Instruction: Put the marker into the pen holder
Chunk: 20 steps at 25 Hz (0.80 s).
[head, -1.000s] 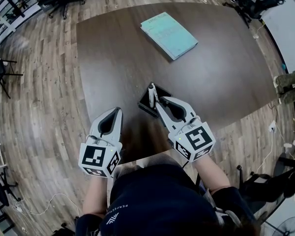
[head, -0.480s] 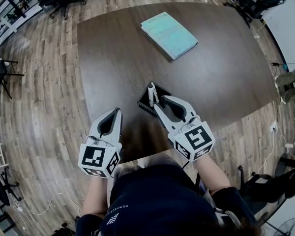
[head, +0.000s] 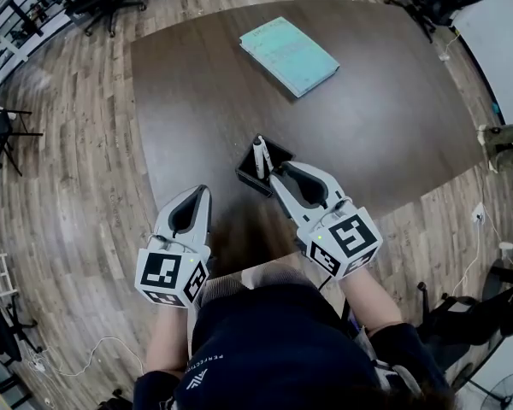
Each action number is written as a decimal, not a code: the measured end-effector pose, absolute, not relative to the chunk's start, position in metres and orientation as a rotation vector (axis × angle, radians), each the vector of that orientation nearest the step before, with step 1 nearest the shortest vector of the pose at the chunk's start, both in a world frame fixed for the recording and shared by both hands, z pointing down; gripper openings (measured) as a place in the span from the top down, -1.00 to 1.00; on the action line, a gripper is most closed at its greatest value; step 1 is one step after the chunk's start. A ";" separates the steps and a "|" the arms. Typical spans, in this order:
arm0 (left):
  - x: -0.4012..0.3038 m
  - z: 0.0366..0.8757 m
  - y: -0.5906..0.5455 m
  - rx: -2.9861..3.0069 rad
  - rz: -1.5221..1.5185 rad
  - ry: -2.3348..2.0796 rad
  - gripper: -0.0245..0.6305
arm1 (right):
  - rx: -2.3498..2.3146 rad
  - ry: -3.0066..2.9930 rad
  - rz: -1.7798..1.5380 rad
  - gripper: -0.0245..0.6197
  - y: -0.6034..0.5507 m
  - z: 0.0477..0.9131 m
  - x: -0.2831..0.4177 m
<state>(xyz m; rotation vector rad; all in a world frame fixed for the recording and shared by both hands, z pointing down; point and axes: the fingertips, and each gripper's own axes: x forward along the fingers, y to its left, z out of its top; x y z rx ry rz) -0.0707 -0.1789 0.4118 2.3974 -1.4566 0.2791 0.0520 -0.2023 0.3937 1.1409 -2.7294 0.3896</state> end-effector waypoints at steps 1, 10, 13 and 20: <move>-0.071 0.411 -0.178 2.401 0.274 -1.454 0.91 | 1.151 -2.730 0.385 0.63 -0.201 0.391 0.053; -0.079 0.396 -0.178 2.482 0.255 -1.370 0.91 | 1.305 -2.691 0.330 0.68 -0.192 0.369 0.054; -0.074 0.388 -0.177 2.521 0.253 -1.327 0.91 | 1.358 -2.670 0.322 0.71 -0.185 0.364 0.059; -0.076 0.377 -0.172 2.573 0.246 -1.257 0.91 | 1.460 -2.598 0.347 0.80 -0.167 0.363 0.063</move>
